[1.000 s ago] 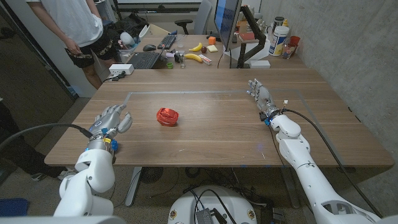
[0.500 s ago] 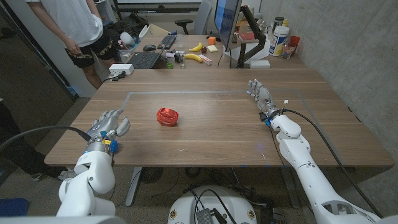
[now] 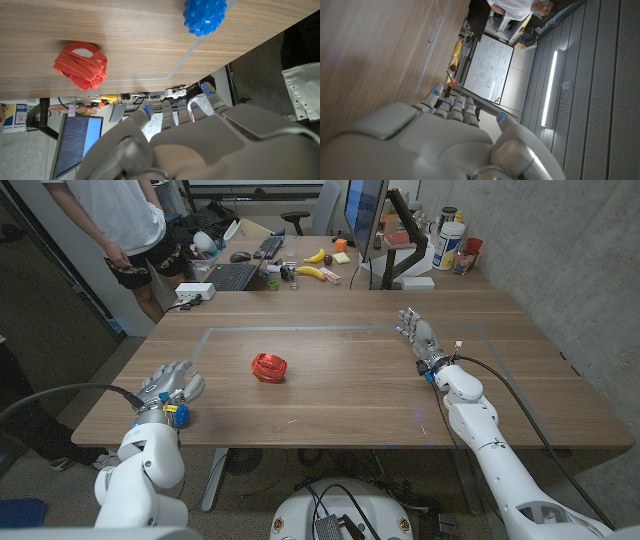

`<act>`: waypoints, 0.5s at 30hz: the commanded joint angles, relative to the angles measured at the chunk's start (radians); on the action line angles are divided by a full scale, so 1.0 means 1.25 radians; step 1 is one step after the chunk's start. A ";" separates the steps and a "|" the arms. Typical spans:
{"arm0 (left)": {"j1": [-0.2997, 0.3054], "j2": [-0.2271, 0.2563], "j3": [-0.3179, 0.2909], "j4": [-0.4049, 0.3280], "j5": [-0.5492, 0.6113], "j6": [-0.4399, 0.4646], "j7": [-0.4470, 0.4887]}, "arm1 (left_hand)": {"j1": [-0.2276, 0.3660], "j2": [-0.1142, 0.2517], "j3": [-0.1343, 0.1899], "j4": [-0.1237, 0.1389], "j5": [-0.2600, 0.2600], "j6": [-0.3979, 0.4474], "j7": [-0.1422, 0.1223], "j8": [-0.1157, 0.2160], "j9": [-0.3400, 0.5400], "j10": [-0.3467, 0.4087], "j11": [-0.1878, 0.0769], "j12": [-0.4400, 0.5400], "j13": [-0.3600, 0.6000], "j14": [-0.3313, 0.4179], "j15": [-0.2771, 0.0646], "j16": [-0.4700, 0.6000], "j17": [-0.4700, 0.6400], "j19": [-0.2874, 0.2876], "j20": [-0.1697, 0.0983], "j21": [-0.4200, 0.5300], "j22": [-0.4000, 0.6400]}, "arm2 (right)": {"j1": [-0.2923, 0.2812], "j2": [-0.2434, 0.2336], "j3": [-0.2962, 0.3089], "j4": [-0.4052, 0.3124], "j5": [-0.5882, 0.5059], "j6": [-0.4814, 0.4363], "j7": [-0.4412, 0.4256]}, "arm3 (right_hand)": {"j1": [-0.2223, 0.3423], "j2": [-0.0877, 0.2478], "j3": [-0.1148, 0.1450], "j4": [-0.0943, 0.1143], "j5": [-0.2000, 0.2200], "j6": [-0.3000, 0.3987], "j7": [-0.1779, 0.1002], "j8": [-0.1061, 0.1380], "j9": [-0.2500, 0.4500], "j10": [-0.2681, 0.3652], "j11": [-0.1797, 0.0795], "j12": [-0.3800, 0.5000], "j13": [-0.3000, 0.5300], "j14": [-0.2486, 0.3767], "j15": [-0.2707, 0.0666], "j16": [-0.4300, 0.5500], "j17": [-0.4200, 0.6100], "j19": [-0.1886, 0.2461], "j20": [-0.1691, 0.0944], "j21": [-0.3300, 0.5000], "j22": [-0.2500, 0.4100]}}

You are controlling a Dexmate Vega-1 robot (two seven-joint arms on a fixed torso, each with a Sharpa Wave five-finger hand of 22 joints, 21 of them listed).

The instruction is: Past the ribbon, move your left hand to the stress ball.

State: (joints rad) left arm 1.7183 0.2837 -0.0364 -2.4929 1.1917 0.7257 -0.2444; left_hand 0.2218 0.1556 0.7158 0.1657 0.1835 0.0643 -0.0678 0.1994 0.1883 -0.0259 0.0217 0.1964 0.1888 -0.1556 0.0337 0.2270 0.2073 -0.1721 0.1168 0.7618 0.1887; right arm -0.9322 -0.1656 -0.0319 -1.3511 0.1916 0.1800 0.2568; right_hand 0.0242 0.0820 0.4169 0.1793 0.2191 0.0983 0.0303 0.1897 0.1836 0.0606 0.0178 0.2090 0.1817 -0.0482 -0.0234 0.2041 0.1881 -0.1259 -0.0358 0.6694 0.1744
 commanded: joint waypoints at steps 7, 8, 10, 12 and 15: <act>-0.003 0.001 -0.007 0.006 0.024 0.031 -0.046 | 0.011 0.036 0.006 0.003 -0.003 0.007 0.008 -0.002 0.003 -0.001 0.009 0.000 0.001 -0.006 0.004 0.006 0.002 -0.108 0.007 -0.001 0.001 | 0.004 0.002 -0.009 0.002 -0.008 -0.002 -0.007 | -0.005 0.082 -0.003 -0.001 0.003 0.005 -0.001 0.001 0.003 0.004 -0.002 0.000 0.003 -0.002 -0.006 0.001 0.004 0.006 -0.048 -0.003 0.005; -0.003 0.001 -0.007 0.006 0.026 0.032 -0.048 | 0.012 0.036 0.006 0.003 -0.003 0.008 0.009 -0.001 0.003 -0.001 0.009 0.000 0.001 -0.005 0.004 0.006 0.002 -0.107 0.007 0.000 0.001 | 0.003 0.002 -0.009 0.001 -0.009 -0.003 -0.007 | -0.005 0.082 -0.003 -0.001 0.003 0.005 0.000 0.001 0.003 0.004 -0.002 0.000 0.003 -0.001 -0.006 0.001 0.004 0.006 -0.048 -0.004 0.005; -0.004 0.001 -0.007 0.005 0.031 0.037 -0.056 | 0.012 0.036 0.006 0.004 -0.003 0.009 0.009 -0.001 0.003 -0.001 0.010 0.000 0.001 -0.006 0.005 0.006 0.003 -0.109 0.008 -0.001 0.001 | 0.002 0.001 -0.009 0.000 -0.008 -0.003 -0.008 | -0.005 0.082 -0.003 -0.001 0.003 0.005 -0.001 0.001 0.003 0.004 -0.003 0.000 0.003 -0.001 -0.007 0.001 0.004 0.006 -0.048 -0.004 0.005; -0.005 0.002 -0.008 0.005 0.035 0.040 -0.064 | 0.013 0.036 0.007 0.004 -0.004 0.011 0.012 0.000 0.003 -0.001 0.010 0.001 0.002 -0.006 0.005 0.006 0.003 -0.109 0.010 -0.001 0.001 | 0.001 0.000 -0.009 -0.002 -0.011 -0.003 -0.009 | -0.005 0.082 -0.003 -0.001 0.003 0.005 -0.001 0.001 0.003 0.003 -0.003 0.000 0.003 -0.002 -0.007 0.001 0.004 0.006 -0.048 -0.004 0.005; -0.006 0.001 -0.008 0.005 0.039 0.045 -0.074 | 0.014 0.036 0.007 0.004 -0.004 0.010 0.011 -0.001 0.003 0.000 0.012 0.001 0.002 -0.007 0.005 0.007 0.003 -0.106 0.013 0.000 0.002 | -0.001 -0.001 -0.010 -0.004 -0.012 -0.006 -0.011 | -0.005 0.082 -0.003 -0.001 0.003 0.005 0.000 0.001 0.003 0.004 -0.002 0.000 0.003 -0.002 -0.007 0.001 0.004 0.006 -0.048 -0.005 0.005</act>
State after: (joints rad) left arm 1.7142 0.2840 -0.0433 -2.4871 1.2205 0.7605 -0.2980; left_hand 0.2286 0.1568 0.7199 0.1698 0.1835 0.0735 -0.0588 0.1994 0.1883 -0.0311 0.0268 0.1964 0.1887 -0.1566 0.0346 0.2269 0.2072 -0.1720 0.1272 0.7618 0.1886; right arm -0.9286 -0.1638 -0.0409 -1.3482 0.1835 0.1779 0.2498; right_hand 0.0242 0.0820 0.4169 0.1793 0.2191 0.0983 0.0303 0.1897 0.1836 0.0606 0.0179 0.2090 0.1817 -0.0482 -0.0235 0.2041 0.1882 -0.1222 -0.0321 0.6656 0.1744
